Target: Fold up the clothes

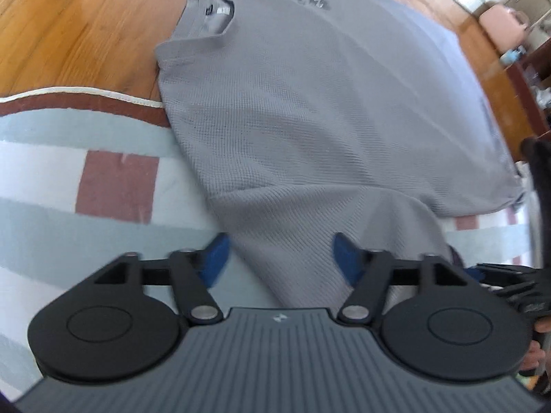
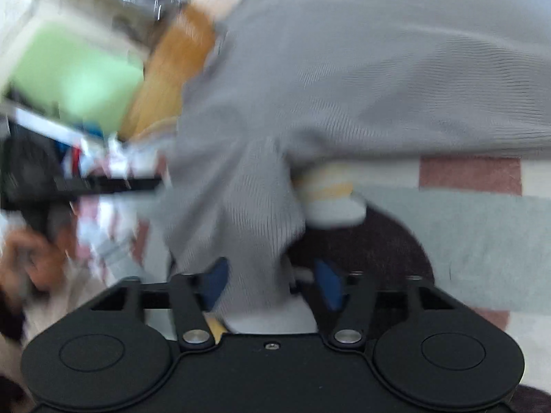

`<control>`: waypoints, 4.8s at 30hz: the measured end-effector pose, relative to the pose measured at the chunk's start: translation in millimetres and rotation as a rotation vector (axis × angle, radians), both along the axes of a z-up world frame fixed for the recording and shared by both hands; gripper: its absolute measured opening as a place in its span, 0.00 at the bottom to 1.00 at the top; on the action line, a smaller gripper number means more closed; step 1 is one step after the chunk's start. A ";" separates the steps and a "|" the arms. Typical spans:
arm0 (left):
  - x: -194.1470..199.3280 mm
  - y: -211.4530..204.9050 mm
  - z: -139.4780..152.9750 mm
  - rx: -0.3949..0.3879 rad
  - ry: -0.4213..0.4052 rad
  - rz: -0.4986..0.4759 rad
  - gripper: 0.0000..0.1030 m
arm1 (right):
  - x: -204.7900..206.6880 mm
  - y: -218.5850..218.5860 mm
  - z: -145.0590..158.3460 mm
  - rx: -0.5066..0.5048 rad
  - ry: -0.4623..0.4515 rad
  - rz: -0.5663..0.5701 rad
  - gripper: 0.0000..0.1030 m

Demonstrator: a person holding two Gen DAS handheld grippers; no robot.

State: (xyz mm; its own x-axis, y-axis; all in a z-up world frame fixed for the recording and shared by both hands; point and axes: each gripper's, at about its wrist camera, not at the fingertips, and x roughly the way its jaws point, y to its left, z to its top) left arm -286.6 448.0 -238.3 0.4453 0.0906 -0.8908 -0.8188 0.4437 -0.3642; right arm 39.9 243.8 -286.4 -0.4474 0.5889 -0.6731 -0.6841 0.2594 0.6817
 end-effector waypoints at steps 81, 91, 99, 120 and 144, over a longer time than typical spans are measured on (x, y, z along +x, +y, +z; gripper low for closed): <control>-1.8 44.4 17.8 0.353 0.031 0.419 0.04 | -9.4 -55.1 35.1 0.018 -0.456 -0.266 0.50; -13.4 38.3 -1.6 0.146 0.166 0.457 0.40 | -46.9 -37.0 22.5 0.057 -0.251 -0.023 0.50; -23.8 -2.5 -5.9 -0.117 -0.143 0.414 0.51 | -55.1 -28.6 8.1 0.044 -0.032 0.043 0.60; 112.6 -94.0 53.3 0.346 -0.332 -0.404 0.70 | -44.4 40.8 87.3 0.187 -0.405 0.066 0.05; 143.4 -58.6 14.9 0.498 -0.066 -0.184 0.09 | 105.0 -131.8 53.1 -0.167 -0.269 -0.686 0.60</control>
State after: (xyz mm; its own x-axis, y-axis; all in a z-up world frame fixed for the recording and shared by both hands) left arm -143.2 389.4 -223.4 0.5472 0.4101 -0.7296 -0.6937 0.7100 -0.1212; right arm 144.9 112.1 -233.3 0.1757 0.5564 -0.8122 -0.4690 0.7727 0.4278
